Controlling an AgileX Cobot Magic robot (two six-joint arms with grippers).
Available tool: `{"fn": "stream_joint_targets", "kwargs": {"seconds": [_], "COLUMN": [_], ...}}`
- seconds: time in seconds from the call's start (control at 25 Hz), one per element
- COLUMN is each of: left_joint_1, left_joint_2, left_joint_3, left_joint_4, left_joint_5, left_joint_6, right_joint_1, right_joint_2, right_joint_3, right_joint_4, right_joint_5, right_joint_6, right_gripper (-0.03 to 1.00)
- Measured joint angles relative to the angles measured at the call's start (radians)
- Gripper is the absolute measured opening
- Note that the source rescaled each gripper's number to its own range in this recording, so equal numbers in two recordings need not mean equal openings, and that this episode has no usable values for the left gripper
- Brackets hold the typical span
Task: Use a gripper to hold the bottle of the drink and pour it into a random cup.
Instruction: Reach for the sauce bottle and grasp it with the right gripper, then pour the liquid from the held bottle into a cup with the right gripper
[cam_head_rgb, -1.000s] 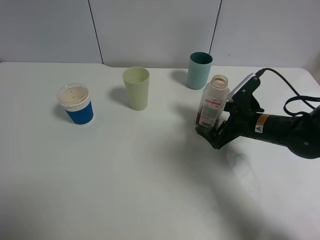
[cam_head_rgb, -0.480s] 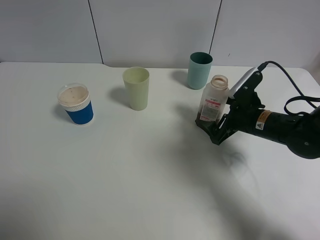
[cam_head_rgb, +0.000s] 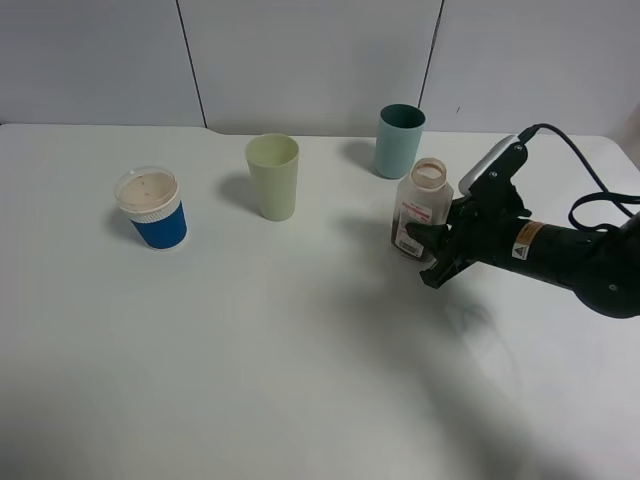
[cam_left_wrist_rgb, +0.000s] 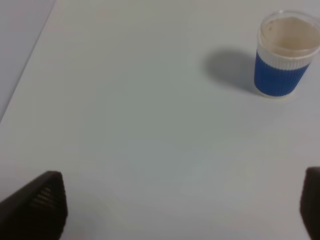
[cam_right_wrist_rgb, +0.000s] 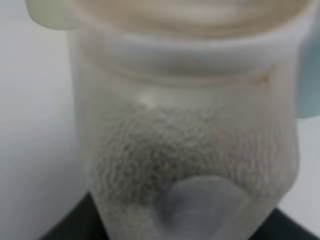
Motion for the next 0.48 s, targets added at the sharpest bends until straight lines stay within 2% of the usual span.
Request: {"fn": "stream_joint_targets", "kwargs": {"seconds": [0.2, 0.48], "left_joint_1": [0.0, 0.0], "left_joint_2": [0.0, 0.0], "left_joint_3": [0.0, 0.0], "left_joint_4": [0.0, 0.0], "left_joint_5": [0.0, 0.0], "left_joint_6": [0.0, 0.0], "right_joint_1": [0.0, 0.0], "right_joint_2": [0.0, 0.0], "right_joint_3": [0.0, 0.0], "right_joint_4": [0.004, 0.004], "right_joint_5": [0.001, 0.002], "right_joint_6": [0.07, 0.082], "right_gripper": [0.02, 0.02]}}
